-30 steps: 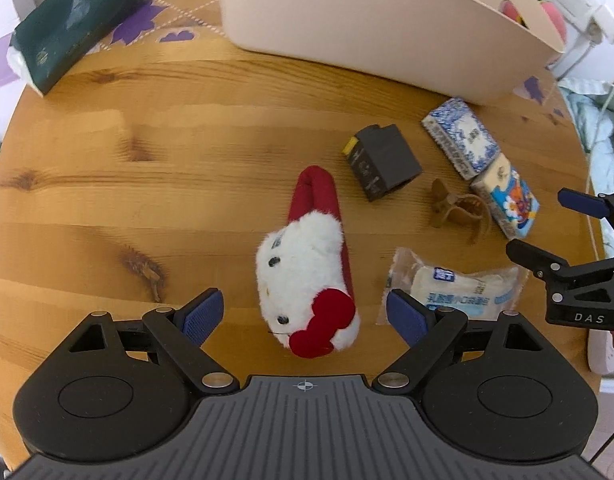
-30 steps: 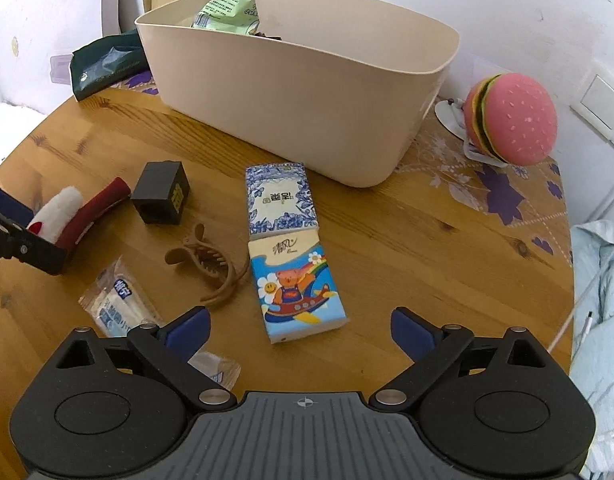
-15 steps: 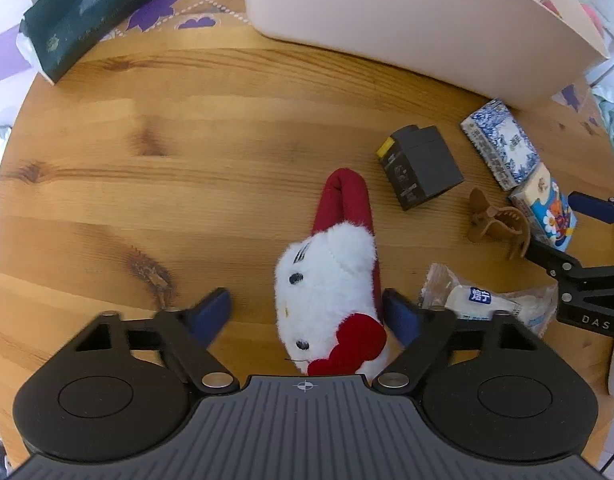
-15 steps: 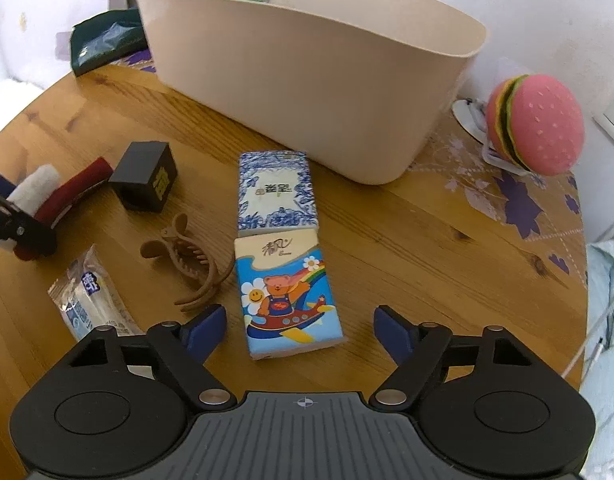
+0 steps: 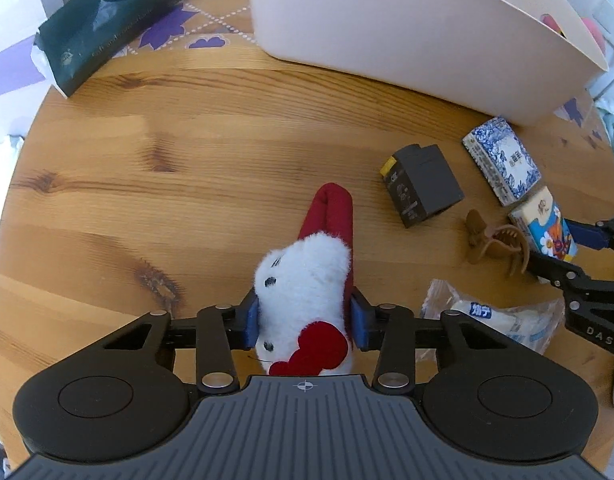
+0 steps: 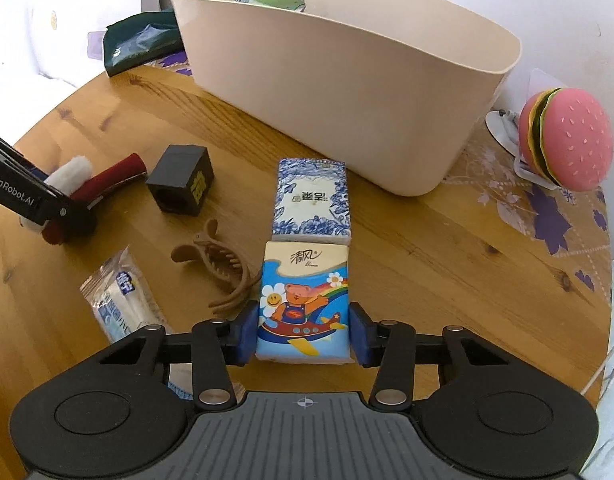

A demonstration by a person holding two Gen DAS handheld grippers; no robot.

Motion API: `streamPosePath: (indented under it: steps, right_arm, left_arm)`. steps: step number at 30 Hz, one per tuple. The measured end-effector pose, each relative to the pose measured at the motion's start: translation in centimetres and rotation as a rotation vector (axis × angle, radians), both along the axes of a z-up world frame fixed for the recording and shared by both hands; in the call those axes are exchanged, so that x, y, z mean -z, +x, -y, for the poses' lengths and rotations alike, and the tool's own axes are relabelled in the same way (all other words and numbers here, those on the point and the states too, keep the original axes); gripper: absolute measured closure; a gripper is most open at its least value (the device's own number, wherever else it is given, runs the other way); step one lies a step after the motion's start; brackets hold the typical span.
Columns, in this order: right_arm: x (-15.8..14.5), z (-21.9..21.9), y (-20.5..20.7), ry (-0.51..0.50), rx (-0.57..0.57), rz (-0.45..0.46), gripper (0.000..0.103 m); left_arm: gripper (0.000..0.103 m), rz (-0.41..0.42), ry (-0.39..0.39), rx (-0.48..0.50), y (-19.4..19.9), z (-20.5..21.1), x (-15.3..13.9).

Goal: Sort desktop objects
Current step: 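Carry the plush and tissue pack over the basket and open both grippers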

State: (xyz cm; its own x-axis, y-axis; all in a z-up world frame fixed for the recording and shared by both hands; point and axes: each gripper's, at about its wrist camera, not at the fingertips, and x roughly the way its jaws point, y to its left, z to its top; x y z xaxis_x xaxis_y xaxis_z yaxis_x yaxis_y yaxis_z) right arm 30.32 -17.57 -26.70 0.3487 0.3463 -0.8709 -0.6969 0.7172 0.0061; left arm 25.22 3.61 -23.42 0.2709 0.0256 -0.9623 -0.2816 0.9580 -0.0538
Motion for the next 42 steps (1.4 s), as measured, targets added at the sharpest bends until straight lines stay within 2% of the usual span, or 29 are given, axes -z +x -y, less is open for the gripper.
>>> streamPosePath:
  steps: [8,20,29,42]
  right_arm:
    - [-0.5,1.1,-1.8,0.007,0.030,-0.022,0.060]
    - [-3.0,2.7,-4.4,0.042,0.102,0.001,0.060]
    - [-6.5,4.7,-4.5,0.152,0.166,0.024,0.060]
    - [-10.1,5.9,-3.9,0.229,0.234,0.093,0.060]
  left_arm:
    - [0.061,0.012,-0.022,0.000,-0.7,-0.2,-0.9]
    - [0.061,0.098,-0.034,0.039,-1.3,0.2,-3.4]
    - [0.061,0.161,-0.060,0.045,-1.3,-0.1,-5.7]
    - [0.061,0.281,-0.075,0.039,-0.4,-1.3,-10.1]
